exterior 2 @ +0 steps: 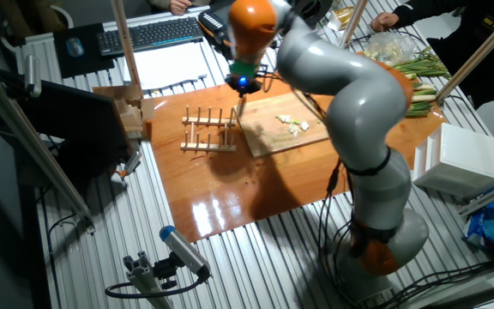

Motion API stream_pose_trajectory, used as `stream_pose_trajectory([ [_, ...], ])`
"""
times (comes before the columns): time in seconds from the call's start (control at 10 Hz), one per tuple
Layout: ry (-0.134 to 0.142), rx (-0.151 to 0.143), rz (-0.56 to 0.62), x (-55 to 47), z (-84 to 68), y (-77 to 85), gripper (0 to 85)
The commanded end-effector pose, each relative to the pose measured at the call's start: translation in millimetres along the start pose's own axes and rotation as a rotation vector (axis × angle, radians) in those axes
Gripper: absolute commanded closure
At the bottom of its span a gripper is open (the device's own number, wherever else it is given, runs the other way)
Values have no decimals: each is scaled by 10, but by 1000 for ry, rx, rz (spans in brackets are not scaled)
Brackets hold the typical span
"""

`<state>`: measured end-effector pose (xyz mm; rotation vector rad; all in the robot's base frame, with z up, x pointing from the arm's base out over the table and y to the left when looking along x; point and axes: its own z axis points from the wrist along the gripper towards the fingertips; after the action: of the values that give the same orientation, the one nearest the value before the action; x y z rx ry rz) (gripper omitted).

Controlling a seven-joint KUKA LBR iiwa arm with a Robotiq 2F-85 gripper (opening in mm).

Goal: Chop the scallions

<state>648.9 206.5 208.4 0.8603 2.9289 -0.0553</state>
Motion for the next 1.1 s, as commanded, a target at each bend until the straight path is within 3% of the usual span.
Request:
stream_pose_trajectory([
  [0.0,0,-2,-5,192,18,289,850],
  [0.3,-11,2,-19,295,165,352,850],
  [0.5,-18,25,-55,269,231,354,850],
  [0.7,-7,19,-66,248,210,285,850],
  [1.0,-24,21,-81,275,277,288,850],
])
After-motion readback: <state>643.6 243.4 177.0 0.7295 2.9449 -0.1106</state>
